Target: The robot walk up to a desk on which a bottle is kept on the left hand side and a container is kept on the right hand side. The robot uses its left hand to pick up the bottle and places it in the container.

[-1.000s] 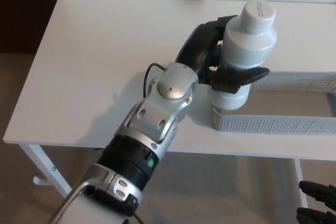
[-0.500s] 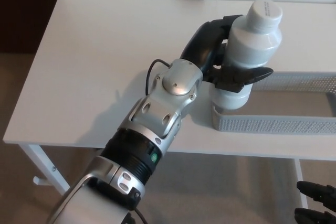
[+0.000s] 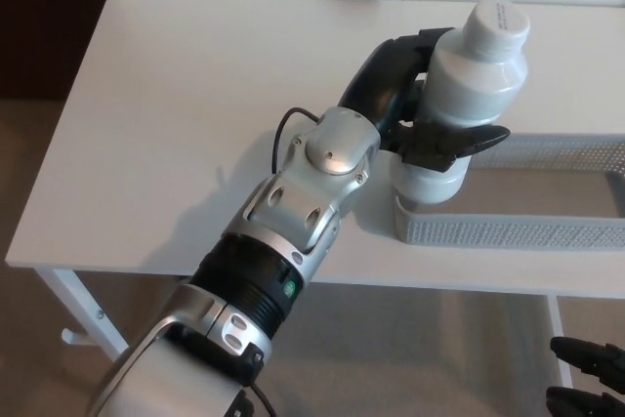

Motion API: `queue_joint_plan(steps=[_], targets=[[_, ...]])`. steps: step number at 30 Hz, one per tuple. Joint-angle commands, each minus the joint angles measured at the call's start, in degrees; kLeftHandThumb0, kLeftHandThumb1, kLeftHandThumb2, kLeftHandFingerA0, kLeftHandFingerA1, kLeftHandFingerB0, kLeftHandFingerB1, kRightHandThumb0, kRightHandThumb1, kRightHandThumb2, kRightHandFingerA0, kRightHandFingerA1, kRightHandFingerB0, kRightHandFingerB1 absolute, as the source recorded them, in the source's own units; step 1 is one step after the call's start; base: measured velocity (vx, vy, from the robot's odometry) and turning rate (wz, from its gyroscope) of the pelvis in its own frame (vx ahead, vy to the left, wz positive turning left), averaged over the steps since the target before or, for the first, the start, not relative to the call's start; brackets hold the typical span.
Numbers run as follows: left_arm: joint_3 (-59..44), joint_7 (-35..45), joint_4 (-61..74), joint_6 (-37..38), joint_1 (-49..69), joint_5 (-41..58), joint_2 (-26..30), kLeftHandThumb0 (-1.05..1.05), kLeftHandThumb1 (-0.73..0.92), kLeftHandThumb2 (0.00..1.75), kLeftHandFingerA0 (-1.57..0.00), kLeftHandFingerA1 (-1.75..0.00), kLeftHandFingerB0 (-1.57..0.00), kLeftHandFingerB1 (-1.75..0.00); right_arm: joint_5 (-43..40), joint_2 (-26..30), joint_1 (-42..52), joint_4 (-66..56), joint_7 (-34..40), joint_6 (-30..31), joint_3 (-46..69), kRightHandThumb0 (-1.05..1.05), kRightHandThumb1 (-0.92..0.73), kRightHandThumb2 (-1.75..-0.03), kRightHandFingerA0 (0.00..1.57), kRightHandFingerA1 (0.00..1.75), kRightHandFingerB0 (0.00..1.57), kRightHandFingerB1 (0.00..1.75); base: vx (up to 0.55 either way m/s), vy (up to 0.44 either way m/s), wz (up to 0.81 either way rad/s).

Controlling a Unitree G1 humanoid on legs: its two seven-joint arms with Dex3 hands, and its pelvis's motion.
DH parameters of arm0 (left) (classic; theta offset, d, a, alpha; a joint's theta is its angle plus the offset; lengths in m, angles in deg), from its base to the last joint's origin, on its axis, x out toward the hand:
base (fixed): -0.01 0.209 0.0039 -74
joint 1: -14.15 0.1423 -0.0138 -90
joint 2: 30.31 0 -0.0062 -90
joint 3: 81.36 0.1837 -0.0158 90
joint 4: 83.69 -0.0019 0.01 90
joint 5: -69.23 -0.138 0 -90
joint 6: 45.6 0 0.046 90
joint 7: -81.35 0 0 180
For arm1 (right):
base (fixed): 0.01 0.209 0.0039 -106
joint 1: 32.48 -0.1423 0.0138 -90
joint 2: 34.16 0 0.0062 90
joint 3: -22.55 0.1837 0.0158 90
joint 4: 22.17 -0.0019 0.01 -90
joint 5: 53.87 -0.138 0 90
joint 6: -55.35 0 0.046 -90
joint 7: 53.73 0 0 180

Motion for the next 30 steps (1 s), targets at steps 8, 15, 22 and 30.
queue_joint_plan(steps=[8,15,22,30], targets=[[-0.2,0.9,1.0,-0.3,-11.9,1.0,-11.4,-0.23,0.71,0.85,-1.07,-1.39,-0.82,-1.13,0.4,2.3,-4.5,0.0,0.8,0.5,1.2,-0.67,-0.52,-0.57,0.47,0.51,0.49,0.43,0.0,0.0,0.0],[-0.6,1.6,3.1,-0.2,-13.5,1.8,-10.7,-0.19,0.68,0.92,-1.11,-1.38,-0.85,-1.12,0.6,2.4,-4.7,-0.3,0.8,1.0,1.1,-0.65,-0.52,-0.57,0.46,0.5,0.47,0.39,0.0,0.0,0.0],[-0.1,1.9,2.5,1.1,-14.2,1.5,-11.1,-0.17,0.62,1.01,-1.14,-1.27,-0.86,-1.11,0.8,2.5,-4.6,0.4,0.5,0.2,0.9,-0.67,-0.52,-0.57,0.47,0.51,0.47,0.4,0.0,0.0,0.0],[0.8,1.7,0.2,2.5,-13.0,0.8,-11.8,-0.18,0.64,1.01,-1.15,-1.11,-0.82,-1.21,1.2,2.5,-4.6,-0.1,0.7,0.4,0.6,-0.68,-0.52,-0.57,0.47,0.48,0.47,0.39,0.0,0.0,0.0]])
